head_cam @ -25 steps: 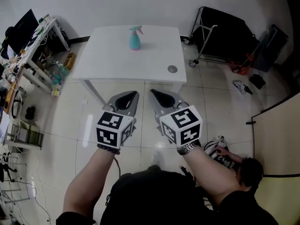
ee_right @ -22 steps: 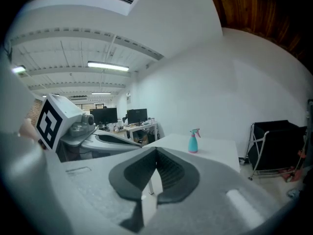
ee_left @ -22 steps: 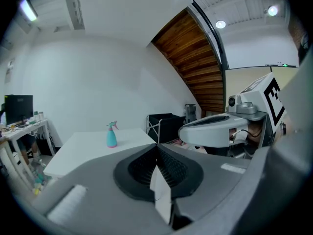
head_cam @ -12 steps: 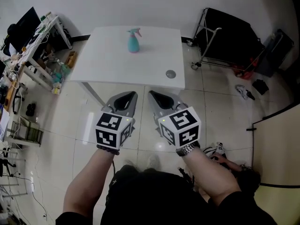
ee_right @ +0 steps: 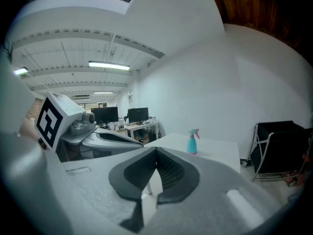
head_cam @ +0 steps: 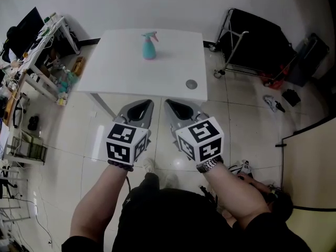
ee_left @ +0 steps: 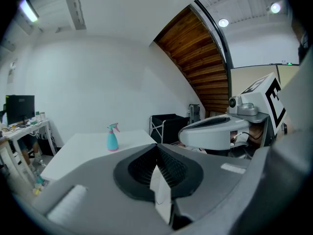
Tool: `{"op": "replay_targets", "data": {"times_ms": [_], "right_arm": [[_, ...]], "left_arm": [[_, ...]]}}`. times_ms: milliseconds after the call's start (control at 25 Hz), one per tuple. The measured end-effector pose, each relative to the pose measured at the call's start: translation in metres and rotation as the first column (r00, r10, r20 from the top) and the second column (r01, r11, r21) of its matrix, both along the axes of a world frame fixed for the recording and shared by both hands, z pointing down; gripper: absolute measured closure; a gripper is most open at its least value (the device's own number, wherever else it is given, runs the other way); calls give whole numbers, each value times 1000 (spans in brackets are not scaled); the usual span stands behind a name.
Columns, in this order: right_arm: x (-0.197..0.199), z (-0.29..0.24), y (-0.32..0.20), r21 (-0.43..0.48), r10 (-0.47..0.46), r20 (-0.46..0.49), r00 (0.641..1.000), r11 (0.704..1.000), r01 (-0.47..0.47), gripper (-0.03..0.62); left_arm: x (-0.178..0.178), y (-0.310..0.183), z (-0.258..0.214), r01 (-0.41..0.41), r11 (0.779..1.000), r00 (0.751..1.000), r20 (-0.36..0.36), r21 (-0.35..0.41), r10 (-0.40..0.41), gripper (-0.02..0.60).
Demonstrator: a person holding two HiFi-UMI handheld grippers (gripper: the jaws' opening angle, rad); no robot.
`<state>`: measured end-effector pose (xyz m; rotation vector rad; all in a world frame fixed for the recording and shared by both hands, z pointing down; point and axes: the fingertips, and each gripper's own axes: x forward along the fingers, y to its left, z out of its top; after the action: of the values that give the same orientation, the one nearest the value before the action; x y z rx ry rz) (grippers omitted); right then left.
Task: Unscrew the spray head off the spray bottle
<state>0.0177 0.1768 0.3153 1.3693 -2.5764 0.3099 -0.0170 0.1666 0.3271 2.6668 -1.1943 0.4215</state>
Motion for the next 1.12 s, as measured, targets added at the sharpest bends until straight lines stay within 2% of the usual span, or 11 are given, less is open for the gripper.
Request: {"op": "replay_targets", "data": {"times_ms": [480, 640, 1120], "right_arm": [[-20, 1, -46, -2, 10, -35, 999, 1000, -10, 603], [-30, 6, -65, -14, 17, -46, 999, 1000, -17, 603], [-65, 3, -120, -17, 49, -66, 997, 999, -50, 603]], "left_arm": [[-19, -48, 2, -11, 1000, 1000, -25, 8, 11, 566], [-25, -65, 7, -29, 999, 999, -39, -14, 28, 566], [-56, -120, 6, -84, 996, 996, -32, -14, 84, 566]]}}
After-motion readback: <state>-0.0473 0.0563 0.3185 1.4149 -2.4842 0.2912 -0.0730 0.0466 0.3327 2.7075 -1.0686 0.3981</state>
